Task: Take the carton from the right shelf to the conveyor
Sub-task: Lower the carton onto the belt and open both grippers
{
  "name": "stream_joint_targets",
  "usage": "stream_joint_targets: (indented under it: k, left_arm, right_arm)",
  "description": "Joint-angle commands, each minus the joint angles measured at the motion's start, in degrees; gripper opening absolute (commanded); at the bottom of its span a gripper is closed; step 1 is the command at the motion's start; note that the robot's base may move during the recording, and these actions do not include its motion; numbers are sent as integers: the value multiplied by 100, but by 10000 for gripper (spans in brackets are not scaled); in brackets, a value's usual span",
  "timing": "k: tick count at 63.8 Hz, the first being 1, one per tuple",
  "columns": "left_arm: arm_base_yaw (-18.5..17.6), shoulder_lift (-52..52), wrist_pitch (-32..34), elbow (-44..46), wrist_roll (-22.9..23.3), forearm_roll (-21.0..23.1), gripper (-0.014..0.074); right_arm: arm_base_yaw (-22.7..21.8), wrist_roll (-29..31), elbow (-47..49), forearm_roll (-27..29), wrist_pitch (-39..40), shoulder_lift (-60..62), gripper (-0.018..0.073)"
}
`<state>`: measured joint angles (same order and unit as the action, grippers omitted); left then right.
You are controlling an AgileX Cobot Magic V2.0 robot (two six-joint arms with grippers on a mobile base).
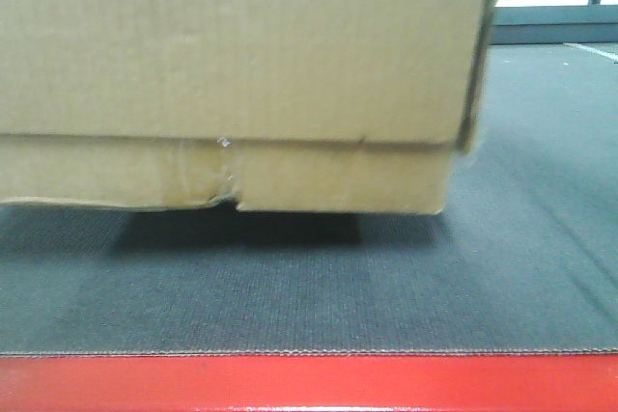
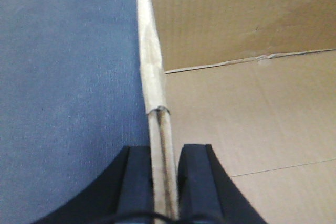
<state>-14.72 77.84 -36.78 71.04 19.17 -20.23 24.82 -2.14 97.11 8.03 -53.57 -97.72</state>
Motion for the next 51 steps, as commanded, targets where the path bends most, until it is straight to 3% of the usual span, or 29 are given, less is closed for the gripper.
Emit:
stream_joint_targets:
  k: [1,6,13,19,26,38,45,51]
  left_arm:
    - [23,133,233,0,-56,-24,72]
    - [23,233,156,0,-56,3,196]
    - [23,274,182,0,-56,0,461]
    - [23,263,156,64,-56,13,627]
    - [23,163,59,273,-56,43,575]
    - [34,-205,-306,626,-56,51,571]
    - [46,-487,-489,616,-56,8,563]
    - [148,-662,-611,489,-69,8,498]
  right_arm:
    - [28,87,49,117,123,23,-30]
    - [28,87,49,117,108,25,81]
    - [28,87,49,117,108,36,366]
    - [28,87,49,117,96,36,578]
    - [28,87,49,117,74,118,570]
    - [-100,87,49,69,74,517,565]
    - [-365,87,49,69,-21,840,484]
    - [-707,116,49,57,-266,1069,330]
